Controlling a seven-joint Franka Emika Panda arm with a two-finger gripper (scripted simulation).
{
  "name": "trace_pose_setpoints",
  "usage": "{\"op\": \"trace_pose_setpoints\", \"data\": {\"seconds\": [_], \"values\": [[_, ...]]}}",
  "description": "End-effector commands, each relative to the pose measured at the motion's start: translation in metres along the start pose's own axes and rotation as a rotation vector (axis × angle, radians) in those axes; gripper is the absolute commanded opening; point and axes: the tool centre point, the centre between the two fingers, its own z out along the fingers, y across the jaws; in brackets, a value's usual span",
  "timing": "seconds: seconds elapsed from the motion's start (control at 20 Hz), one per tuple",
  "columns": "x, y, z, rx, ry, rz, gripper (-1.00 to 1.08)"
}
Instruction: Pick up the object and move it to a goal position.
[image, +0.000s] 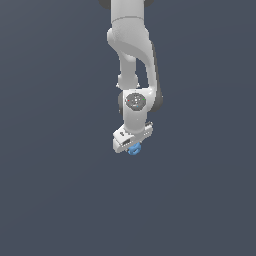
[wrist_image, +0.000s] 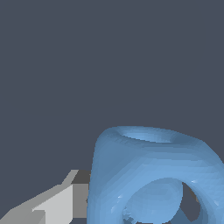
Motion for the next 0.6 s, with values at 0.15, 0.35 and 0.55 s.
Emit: {"op": "trace_pose_setpoints", "data": {"seconds": [0.15, 0.35, 0.55], "values": [[-0.003, -0.008, -0.014, 0.000, 0.001, 0.000, -1.00], [-0.007, -0.019, -0.032, -0.001, 0.000, -0.001, -1.00], [-0.012, -0.034, -0.056, -0.002, -0.001, -0.001, -1.00]]}}
